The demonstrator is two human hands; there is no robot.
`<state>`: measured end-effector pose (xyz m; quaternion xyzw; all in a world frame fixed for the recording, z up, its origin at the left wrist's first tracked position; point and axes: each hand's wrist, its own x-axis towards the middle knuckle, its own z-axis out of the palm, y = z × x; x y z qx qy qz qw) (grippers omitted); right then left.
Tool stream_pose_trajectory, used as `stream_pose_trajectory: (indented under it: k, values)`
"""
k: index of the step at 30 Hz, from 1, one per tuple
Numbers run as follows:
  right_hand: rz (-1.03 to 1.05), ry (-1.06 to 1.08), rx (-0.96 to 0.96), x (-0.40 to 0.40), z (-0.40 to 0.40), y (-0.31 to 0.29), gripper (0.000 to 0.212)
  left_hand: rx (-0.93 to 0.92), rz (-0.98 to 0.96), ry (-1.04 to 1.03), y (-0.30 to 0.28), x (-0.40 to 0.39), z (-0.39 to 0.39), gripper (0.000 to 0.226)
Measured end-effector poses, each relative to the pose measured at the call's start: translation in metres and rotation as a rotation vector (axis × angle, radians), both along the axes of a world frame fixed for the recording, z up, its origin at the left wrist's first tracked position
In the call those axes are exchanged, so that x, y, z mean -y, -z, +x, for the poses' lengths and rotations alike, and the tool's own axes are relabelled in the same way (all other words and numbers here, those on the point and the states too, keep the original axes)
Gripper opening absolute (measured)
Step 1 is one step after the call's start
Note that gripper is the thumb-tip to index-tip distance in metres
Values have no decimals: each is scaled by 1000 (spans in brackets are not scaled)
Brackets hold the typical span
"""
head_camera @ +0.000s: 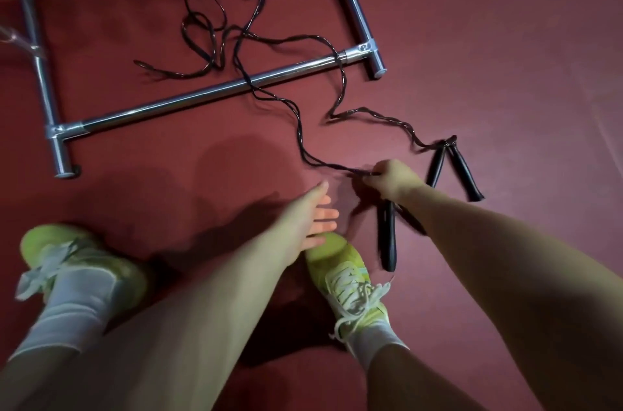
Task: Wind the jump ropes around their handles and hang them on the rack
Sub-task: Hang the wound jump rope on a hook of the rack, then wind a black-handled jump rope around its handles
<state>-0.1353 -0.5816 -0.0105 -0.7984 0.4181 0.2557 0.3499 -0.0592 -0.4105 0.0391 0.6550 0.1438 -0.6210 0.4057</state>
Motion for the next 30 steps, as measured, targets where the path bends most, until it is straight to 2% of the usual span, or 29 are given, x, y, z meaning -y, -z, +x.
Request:
stream_pose_trajectory:
  k: [3,11,14,16,17,19,23,26,30]
  values:
    - [115,162,117,-3,13,-36,22,45,-10,-63,-21,-9,11,33]
    - [411,158,357,-63,61,-193,21,287,-119,-101,-154,-49,36,45]
    - [502,165,539,-94,68,-277,25,505,-184,-131,-220,-75,42,62]
    - [527,159,666,-113,66,-333,26,692,-240,-98,-260,-94,43,88]
    - [551,163,721,-122,63,-355,25,749,-272,-78,-276,-103,42,98]
    - [579,159,802,-144,53,-406,24,796,-315,-26,-314,-126,31,103]
    - [677,160,922,-189,27,-490,21,740,-461,45,-376,-168,-1,72]
    - [735,193,988,-215,11,-533,23,682,-574,118,-414,-192,-32,30]
    - [739,210,1045,-251,-23,-585,23,700,-714,137,-468,-221,-77,22]
